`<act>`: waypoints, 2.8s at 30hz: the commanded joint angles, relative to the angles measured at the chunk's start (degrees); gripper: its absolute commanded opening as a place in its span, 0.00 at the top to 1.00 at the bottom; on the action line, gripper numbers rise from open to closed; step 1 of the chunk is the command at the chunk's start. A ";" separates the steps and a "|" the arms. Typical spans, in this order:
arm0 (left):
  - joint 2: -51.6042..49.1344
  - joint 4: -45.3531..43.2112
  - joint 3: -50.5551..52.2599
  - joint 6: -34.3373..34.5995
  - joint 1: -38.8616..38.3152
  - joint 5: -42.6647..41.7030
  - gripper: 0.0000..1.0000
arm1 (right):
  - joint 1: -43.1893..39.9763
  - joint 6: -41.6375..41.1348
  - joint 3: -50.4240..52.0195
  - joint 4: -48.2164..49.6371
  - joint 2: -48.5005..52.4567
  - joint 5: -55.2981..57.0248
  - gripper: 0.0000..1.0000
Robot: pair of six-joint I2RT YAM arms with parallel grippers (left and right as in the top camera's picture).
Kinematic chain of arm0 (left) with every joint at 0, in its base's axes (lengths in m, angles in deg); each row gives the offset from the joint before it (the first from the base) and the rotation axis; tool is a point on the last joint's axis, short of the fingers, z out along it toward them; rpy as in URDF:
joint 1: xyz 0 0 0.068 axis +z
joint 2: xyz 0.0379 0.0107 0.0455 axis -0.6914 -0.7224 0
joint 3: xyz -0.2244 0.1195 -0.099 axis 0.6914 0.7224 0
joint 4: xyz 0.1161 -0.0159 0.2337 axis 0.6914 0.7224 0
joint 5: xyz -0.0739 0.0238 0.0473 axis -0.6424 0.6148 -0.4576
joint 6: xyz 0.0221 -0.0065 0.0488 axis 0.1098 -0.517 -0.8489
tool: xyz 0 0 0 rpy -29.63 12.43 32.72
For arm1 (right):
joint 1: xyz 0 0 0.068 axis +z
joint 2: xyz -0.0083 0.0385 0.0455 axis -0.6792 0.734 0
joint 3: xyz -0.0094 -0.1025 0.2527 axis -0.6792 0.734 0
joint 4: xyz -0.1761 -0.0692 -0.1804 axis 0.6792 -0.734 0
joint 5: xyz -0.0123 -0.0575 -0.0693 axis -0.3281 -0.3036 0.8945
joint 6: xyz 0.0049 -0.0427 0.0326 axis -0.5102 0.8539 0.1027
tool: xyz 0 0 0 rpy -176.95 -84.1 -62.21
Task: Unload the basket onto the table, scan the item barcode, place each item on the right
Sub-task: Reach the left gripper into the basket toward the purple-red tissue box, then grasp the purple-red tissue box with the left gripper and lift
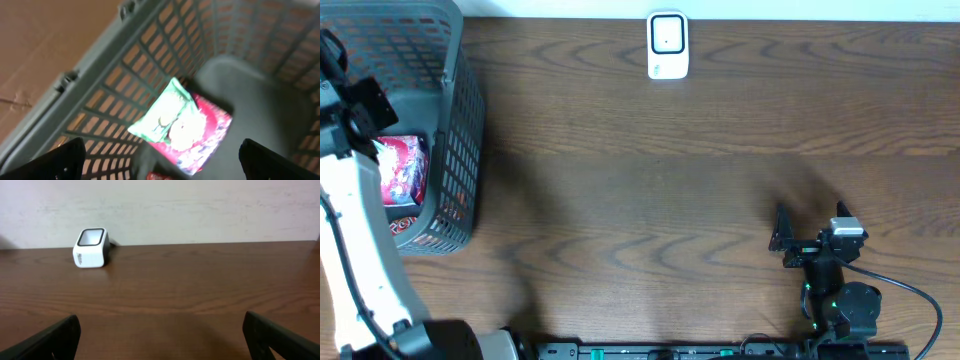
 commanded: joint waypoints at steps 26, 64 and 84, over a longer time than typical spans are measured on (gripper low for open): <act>-13.20 3.50 4.85 -13.40 0.92 -6.80 0.10 | -0.17 -0.59 0.02 -0.28 -0.33 0.31 0.01; -22.93 -15.52 18.45 -27.93 1.09 -1.79 0.63 | -0.17 -0.59 0.02 -0.28 -0.33 0.31 0.01; 2.75 -27.61 15.37 8.13 1.07 -34.42 0.93 | -0.17 -0.59 0.02 -0.28 -0.33 0.31 0.01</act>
